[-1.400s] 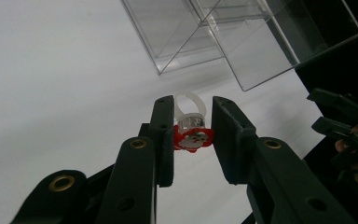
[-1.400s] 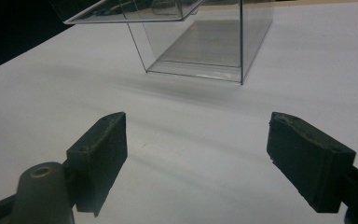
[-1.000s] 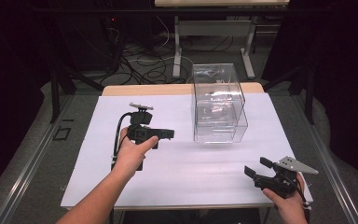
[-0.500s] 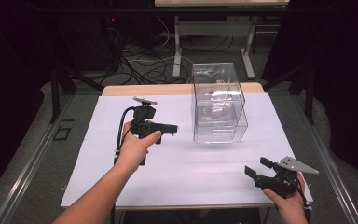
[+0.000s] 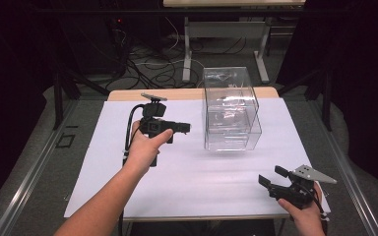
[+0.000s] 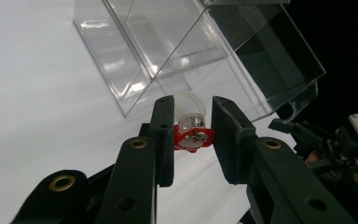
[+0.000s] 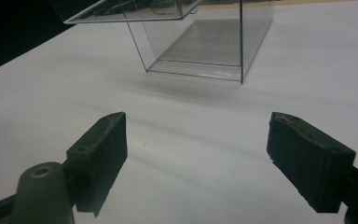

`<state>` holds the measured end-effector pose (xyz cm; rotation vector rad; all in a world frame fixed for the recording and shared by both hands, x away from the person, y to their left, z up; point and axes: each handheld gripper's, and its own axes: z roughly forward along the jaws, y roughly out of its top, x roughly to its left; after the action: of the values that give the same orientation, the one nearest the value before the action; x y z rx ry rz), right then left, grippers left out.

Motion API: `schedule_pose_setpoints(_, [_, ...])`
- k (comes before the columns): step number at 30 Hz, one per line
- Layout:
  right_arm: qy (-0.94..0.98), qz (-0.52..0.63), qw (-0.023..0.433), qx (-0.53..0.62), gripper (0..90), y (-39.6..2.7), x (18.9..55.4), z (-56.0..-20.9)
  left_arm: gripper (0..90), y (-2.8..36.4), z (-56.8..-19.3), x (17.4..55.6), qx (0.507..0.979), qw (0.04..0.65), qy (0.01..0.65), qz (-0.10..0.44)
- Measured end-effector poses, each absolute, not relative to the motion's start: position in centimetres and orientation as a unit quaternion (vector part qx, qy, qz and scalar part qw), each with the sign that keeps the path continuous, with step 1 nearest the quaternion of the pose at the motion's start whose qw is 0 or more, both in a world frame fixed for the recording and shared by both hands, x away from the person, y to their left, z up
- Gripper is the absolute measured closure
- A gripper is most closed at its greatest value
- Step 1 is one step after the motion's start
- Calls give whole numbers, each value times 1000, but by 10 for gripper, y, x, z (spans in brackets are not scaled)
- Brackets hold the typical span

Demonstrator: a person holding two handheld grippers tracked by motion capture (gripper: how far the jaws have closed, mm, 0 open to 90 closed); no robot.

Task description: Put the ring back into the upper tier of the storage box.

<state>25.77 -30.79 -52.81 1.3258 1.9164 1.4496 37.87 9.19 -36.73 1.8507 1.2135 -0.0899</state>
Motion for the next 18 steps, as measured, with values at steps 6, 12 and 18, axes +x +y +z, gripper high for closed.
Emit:
schedule_pose_setpoints(6, [685, 516, 197, 475, 197, -308, 257, -528, 710, 85, -358, 383, 747, 455, 483, -39])
schedule_pose_setpoints(12, [685, 516, 198, 474, 198, -308, 257, -528, 710, 77, -354, 387, 744, 465, 478, -43])
schedule_pose_setpoints(18, [684, 518, 198, 474, 198, -308, 257, -528, 710, 72, -351, 390, 745, 466, 476, -43])
